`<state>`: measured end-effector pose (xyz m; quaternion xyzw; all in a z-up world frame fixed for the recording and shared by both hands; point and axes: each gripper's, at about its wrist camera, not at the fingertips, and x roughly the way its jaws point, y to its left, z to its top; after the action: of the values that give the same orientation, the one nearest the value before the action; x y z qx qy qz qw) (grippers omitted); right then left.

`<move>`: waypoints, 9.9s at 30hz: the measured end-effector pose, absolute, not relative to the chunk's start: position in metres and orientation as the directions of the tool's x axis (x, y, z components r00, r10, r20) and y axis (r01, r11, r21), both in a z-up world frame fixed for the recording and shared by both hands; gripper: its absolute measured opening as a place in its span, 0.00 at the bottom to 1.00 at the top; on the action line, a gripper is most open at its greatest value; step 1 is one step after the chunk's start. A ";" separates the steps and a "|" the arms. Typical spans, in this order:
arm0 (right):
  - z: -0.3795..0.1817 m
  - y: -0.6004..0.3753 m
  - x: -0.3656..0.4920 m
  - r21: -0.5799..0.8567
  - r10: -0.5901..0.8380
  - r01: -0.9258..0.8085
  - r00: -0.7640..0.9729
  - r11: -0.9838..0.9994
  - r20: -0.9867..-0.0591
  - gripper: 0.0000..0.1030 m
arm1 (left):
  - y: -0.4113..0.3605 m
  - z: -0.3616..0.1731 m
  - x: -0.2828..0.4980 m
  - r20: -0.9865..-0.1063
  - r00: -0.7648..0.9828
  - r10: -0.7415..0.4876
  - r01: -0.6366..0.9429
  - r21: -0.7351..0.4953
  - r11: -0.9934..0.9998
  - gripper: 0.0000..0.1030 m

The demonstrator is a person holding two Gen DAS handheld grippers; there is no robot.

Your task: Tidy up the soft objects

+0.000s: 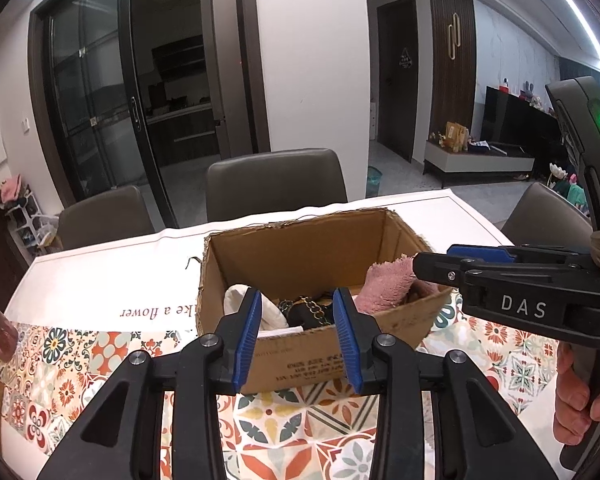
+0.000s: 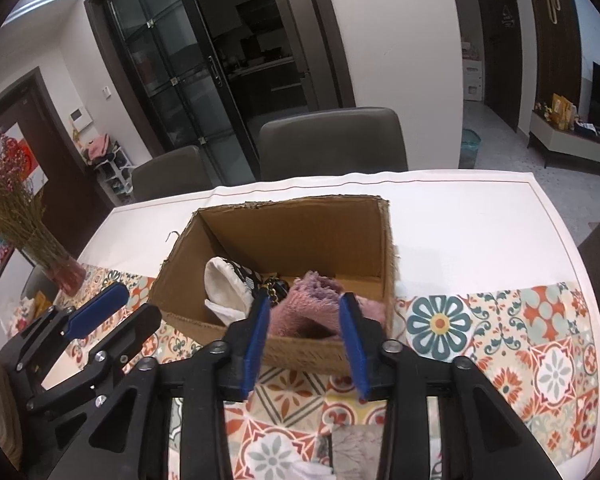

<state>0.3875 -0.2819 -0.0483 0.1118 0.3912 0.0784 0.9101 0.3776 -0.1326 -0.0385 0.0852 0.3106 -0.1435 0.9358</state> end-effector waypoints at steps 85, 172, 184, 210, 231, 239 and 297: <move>-0.209 -0.337 0.296 0.294 0.242 0.069 0.407 0.953 -0.881 0.45 | -0.183 -0.198 0.308 -0.841 0.472 -0.265 0.402 -0.062 0.914 0.53; -0.060 -0.285 0.269 0.238 0.187 -0.030 0.716 0.971 -0.673 0.13 | -0.139 -0.050 0.297 -0.595 0.753 -0.282 0.334 -0.024 0.942 0.08; -0.024 -0.277 0.280 0.219 0.174 -0.047 0.775 0.975 -0.608 0.12 | -0.132 -0.017 0.305 -0.520 0.805 -0.285 0.329 -0.009 0.944 0.08; 0.026 -0.260 0.322 0.168 0.152 -0.077 0.851 0.983 -0.502 0.11 | -0.119 0.024 0.347 -0.438 0.858 -0.268 0.317 0.042 0.947 0.08; 0.004 -0.259 0.391 0.157 0.155 -0.082 0.827 0.984 -0.540 0.11 | -0.125 -0.001 0.415 -0.501 0.831 -0.243 0.323 0.078 0.943 0.08; -0.019 -0.259 0.421 0.160 0.157 -0.077 0.796 0.984 -0.584 0.11 | -0.130 -0.022 0.443 -0.548 0.804 -0.232 0.323 0.074 0.944 0.08; 0.002 -0.224 0.292 0.171 0.063 0.055 0.786 0.984 -0.615 0.33 | -0.066 0.006 0.324 -0.543 0.829 -0.135 0.209 0.076 0.975 0.50</move>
<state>0.2919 -0.2236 0.0019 0.0901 0.3270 0.0019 0.9407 0.3240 -0.0663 0.0059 0.0664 0.2784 -0.0904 0.9539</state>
